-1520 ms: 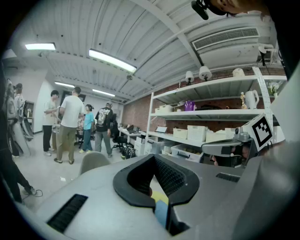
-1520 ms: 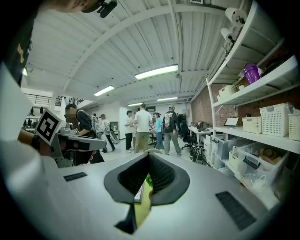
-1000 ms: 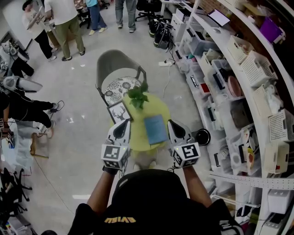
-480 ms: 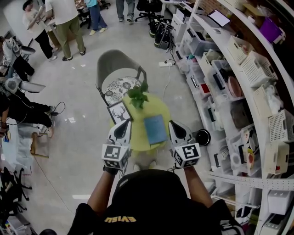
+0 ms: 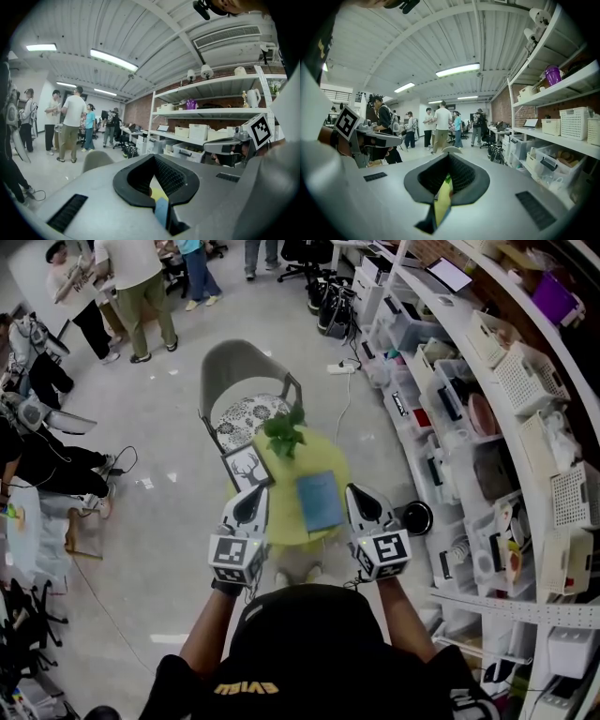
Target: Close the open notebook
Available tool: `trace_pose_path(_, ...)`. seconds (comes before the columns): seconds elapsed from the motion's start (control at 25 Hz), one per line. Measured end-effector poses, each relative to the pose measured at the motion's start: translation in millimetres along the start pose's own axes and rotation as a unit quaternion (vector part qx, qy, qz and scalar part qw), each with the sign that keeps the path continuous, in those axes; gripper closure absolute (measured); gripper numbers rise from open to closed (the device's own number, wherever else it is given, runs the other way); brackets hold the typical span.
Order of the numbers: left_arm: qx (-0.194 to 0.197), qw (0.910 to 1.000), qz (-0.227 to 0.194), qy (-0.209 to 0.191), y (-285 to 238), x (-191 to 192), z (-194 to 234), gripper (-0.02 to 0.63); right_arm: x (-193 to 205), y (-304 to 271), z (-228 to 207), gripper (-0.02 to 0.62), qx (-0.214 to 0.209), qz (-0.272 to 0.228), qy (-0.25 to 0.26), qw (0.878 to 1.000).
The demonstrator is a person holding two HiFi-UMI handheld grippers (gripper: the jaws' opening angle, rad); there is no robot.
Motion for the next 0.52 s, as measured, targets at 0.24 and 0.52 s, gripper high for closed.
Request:
trace_pose_path(0.24, 0.009, 1.0, 0.004, -0.002, 0, 6, -3, 0.589, 10, 5, -3, 0.595, 0.009, 0.008, -0.011, 1.0)
trace_pose_path(0.52, 0.011, 0.9999, 0.002, -0.003, 3, 7, 5, 0.589, 7, 2, 1, 0.595, 0.015, 0.006, -0.008, 1.0)
Point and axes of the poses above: the fingertips, and each gripper's own axes: y backward along the fingers, z to its left, x out of its underside, the point moved 3 cm from there along y, backward along the fingers, and after that the axes turned 15 degrees about z, right-handed, at the moved point
